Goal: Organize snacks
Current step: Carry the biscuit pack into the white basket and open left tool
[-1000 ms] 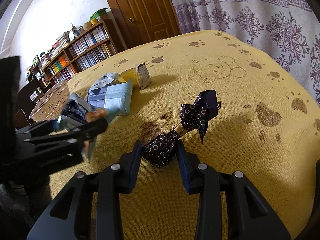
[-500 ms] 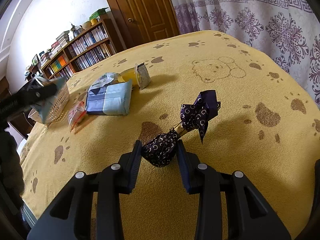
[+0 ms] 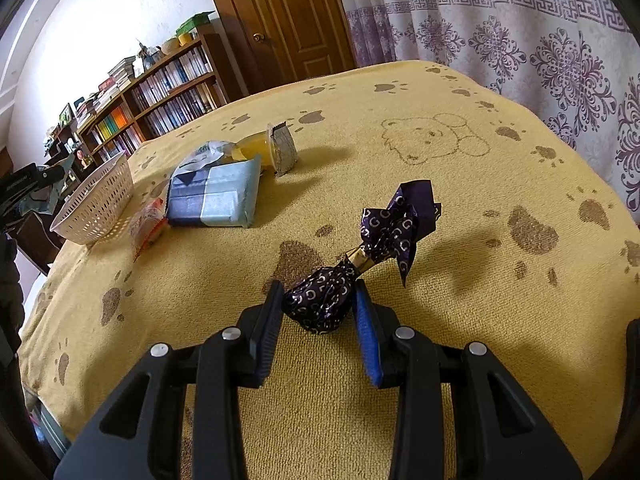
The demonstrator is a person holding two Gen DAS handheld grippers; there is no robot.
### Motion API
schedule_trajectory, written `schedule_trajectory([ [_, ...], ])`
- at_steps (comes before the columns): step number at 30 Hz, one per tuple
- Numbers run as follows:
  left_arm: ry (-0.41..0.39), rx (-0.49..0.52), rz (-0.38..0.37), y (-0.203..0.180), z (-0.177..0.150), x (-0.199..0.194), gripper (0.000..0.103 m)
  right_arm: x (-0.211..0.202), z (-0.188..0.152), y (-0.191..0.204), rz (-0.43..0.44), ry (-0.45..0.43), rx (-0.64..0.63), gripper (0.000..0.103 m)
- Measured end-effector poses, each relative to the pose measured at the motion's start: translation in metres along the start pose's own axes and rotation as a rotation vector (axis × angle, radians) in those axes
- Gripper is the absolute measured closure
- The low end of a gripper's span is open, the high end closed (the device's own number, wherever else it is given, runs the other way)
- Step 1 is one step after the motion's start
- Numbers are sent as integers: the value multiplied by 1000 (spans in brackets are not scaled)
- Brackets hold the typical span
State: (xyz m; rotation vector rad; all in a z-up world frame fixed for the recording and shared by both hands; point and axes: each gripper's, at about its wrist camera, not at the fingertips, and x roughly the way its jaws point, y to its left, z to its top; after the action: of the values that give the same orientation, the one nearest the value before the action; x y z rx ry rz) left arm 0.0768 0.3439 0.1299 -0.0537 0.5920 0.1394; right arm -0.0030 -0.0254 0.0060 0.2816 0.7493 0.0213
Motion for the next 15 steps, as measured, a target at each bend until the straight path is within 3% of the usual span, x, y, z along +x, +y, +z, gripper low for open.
schedule_trajectory([
  [7,15,-42,64,28,4,30,26,1,-1,2,-12,2,-8,67],
  [12,6,-89,84,42,1,39,6,2,-1,4,-22,6,-12,67],
  [15,-7,-121,82,48,-3,39,5,3,-1,4,-27,10,-12,67],
])
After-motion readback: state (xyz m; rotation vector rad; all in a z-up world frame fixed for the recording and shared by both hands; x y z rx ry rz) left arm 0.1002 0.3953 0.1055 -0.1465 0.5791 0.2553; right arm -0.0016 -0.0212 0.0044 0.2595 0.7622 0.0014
